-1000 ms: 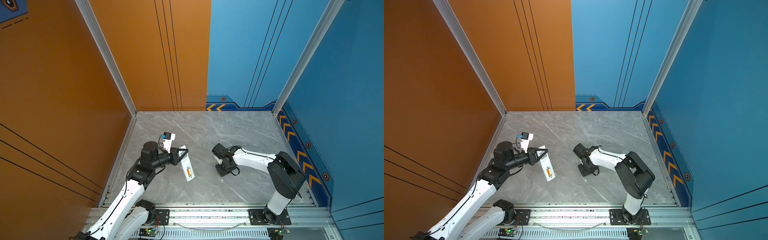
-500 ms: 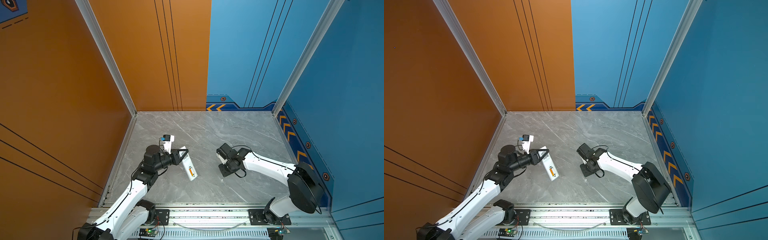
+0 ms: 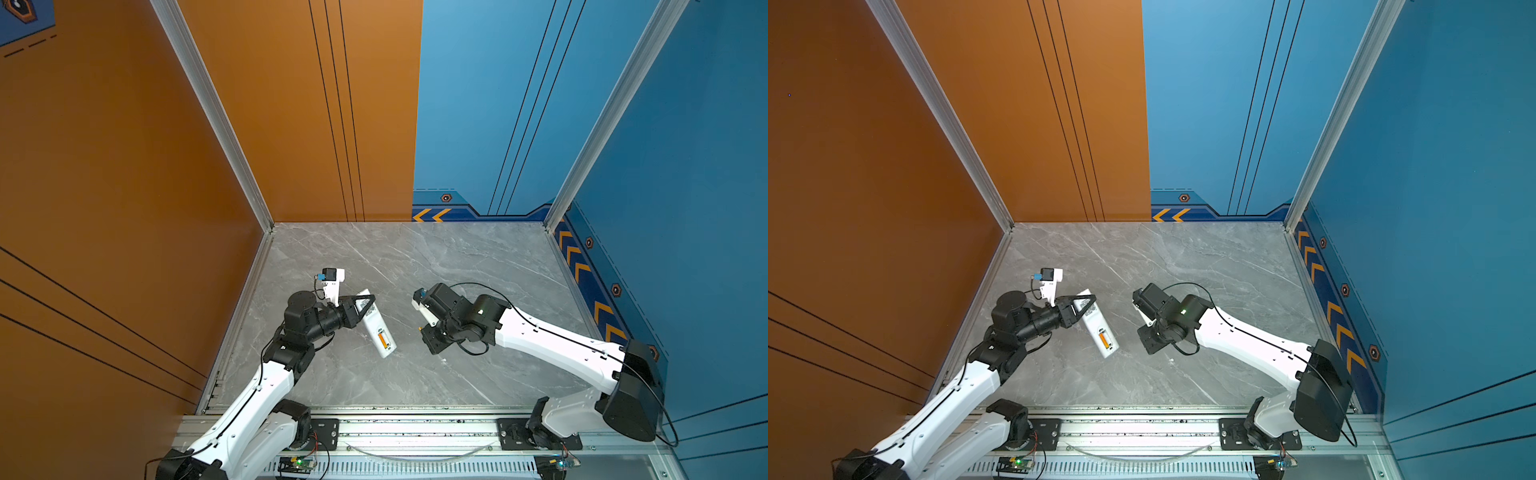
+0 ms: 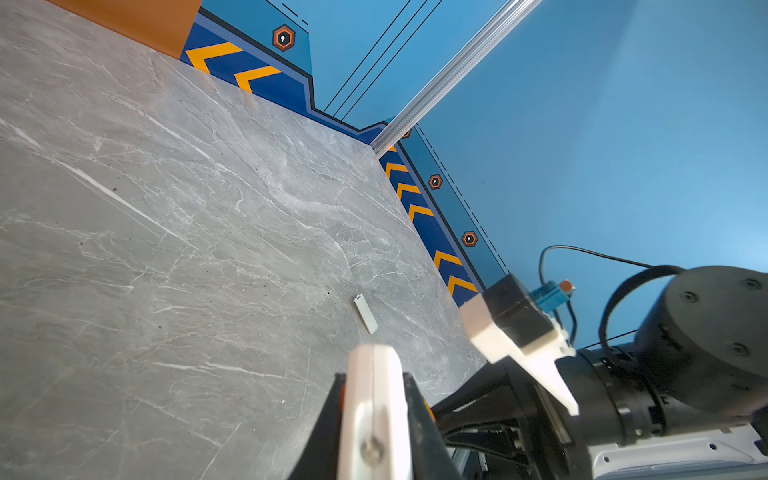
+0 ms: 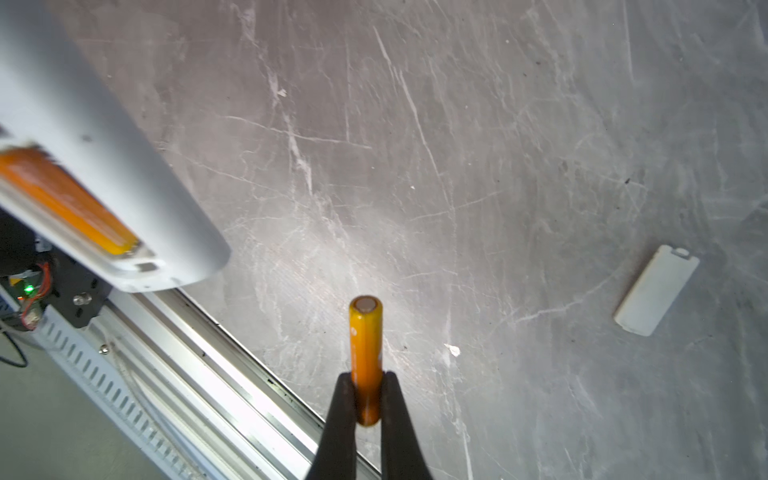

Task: Load the batteries into the remote control
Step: 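Carry the held battery with the right gripper to the remote's compartment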

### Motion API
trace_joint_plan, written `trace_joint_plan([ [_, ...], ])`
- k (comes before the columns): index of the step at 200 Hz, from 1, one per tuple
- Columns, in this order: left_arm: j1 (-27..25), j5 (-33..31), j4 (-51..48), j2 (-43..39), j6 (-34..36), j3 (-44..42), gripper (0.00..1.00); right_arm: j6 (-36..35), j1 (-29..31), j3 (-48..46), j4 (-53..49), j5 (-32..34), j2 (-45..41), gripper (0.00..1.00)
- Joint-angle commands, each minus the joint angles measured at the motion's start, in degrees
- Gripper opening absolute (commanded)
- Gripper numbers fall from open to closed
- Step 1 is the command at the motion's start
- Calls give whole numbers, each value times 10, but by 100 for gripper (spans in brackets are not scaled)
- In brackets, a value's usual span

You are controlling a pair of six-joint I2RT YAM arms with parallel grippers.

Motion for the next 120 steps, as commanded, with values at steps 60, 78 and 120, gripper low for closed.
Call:
trace_joint_plan([
  [60, 17, 31, 120, 29, -65, -45, 0, 10, 37, 74, -30, -49, 25, 0],
  [78, 18, 31, 152, 40, -87, -55, 0, 1, 39, 95, -34, -64, 42, 0],
  [120, 18, 23, 209, 77, -143, -64, 0, -22, 37, 140, -66, -83, 72, 0],
])
